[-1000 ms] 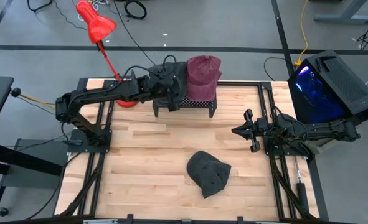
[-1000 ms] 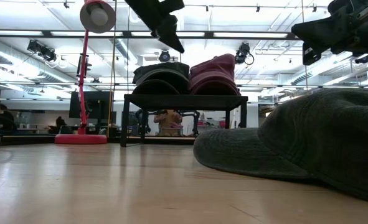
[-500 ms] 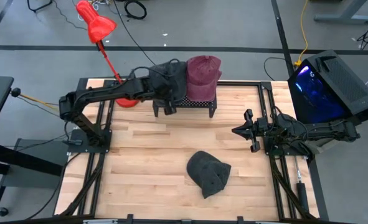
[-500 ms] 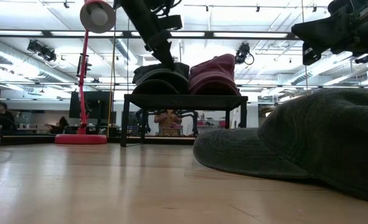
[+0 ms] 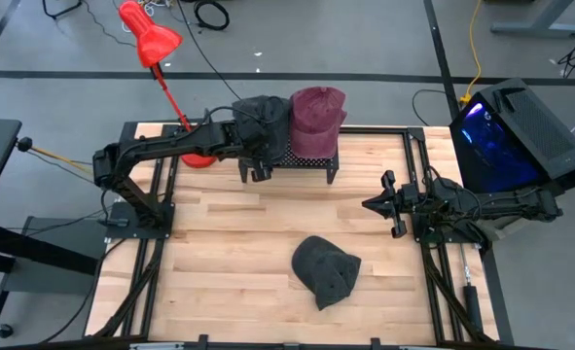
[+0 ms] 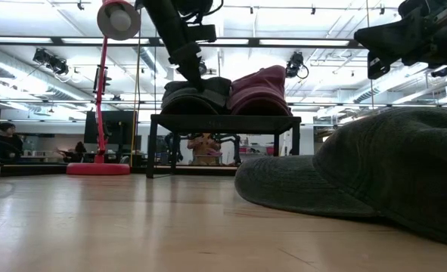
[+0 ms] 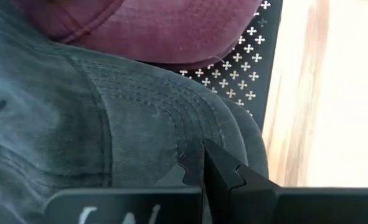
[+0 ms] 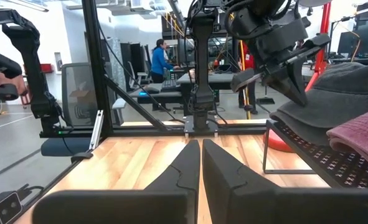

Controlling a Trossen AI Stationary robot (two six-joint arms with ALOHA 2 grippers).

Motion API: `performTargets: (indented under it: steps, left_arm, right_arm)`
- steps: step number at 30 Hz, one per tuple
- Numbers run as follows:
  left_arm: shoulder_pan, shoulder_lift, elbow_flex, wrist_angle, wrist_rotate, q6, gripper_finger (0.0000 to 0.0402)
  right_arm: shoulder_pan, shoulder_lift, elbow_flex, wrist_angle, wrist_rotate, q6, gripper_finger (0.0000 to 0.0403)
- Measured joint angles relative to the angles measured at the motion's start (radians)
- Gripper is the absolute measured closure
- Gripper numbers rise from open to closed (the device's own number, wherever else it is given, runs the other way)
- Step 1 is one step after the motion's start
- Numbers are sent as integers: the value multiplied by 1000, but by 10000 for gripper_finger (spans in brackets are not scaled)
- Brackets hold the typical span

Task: Pick & Place hat
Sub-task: Stack the top black cap on top of the black cap on the shelf, then stack the black cap on top of the black cap on the shelf

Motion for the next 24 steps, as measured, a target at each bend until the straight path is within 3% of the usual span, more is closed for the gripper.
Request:
performTargets:
  steps: [11,24]
  left_arm:
    - [-53,-60,0,36,-4,-58,399]
    - [-333,-70,0,112,148,-252,399]
  right_arm:
    - [0,0,0,0,0,0,380]
    - [0,0,0,0,0,0,380]
